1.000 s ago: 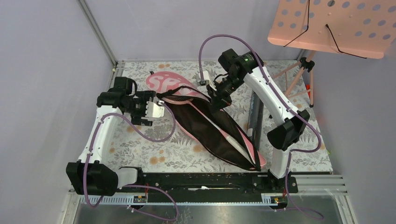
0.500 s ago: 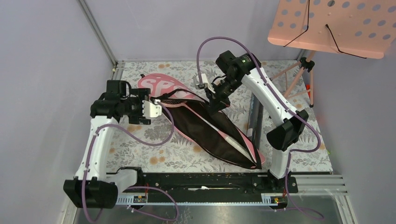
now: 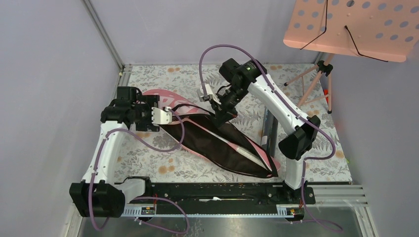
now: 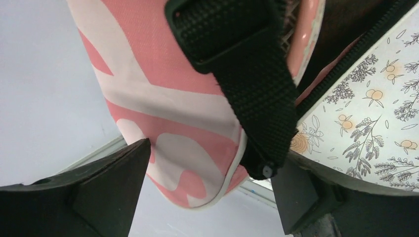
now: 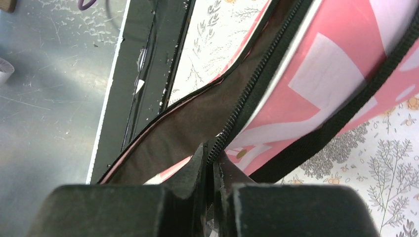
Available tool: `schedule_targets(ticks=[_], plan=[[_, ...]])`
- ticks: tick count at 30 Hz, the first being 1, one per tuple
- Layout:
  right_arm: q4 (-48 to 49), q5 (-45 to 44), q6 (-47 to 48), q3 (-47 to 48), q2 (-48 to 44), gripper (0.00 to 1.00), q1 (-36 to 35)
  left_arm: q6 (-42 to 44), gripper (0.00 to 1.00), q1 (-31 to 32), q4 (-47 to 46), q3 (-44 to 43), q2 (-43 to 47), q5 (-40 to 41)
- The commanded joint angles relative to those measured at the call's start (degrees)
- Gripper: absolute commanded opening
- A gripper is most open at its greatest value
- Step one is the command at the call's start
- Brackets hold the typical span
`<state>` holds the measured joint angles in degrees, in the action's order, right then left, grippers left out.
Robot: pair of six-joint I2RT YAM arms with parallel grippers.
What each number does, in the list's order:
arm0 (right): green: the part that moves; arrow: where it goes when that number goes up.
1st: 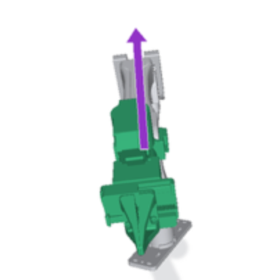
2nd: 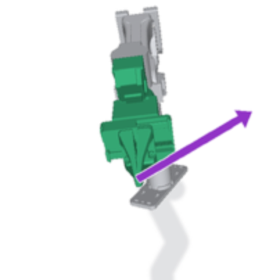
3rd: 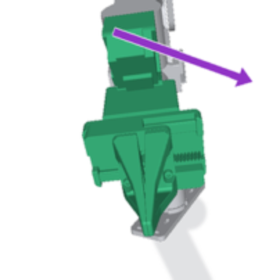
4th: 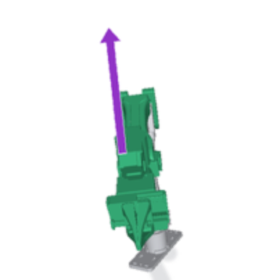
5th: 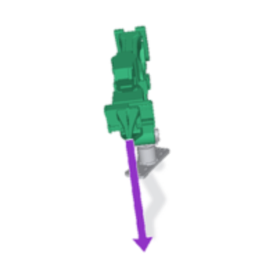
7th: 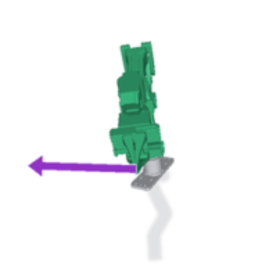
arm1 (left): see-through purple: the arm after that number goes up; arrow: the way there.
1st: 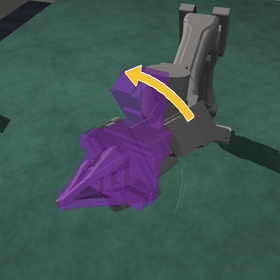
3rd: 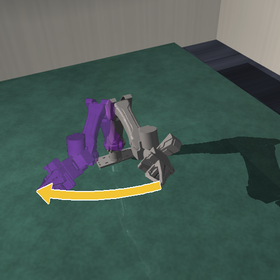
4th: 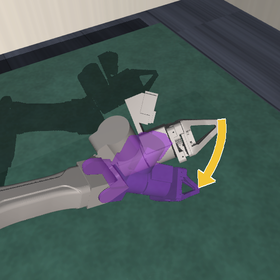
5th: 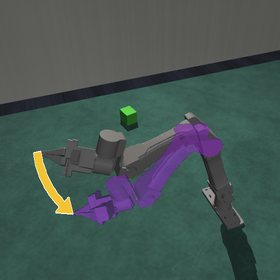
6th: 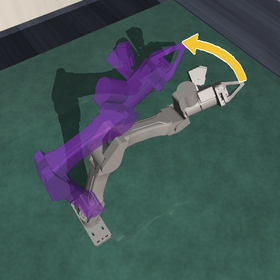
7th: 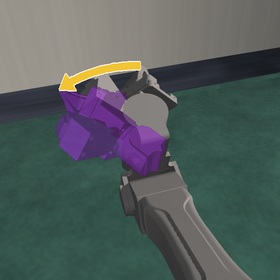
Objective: Pack up the badminton gear
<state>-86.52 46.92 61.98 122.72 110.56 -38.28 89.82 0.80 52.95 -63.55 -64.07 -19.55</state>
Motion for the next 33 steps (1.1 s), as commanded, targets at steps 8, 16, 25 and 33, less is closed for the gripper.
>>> schedule_targets(ticks=[8, 16, 25, 33], plan=[[-10.66, 1.4, -0.47, 4.73, -3.17, 0.0, -2.1, 2.47, 0.0, -2.26, -4.02, 2.39, -2.95, 4.61], [16.49, -39.77, -35.92, 10.11, -0.29, 0.46, -2.12, -10.07, 0.0, -6.44, -12.38, 4.64, 3.16, 3.18], [29.08, -69.88, -51.62, 11.07, 1.6, 0.91, -1.92, -40.23, 0.0, -14.73, -33.58, 4.34, 3.39, 3.54], [43.48, -69.24, -54.54, -7.41, -8.31, 1.0, -1.96, -51.9, 0.0, -21.16, -46.97, 6.29, 2.27, 7.45]])
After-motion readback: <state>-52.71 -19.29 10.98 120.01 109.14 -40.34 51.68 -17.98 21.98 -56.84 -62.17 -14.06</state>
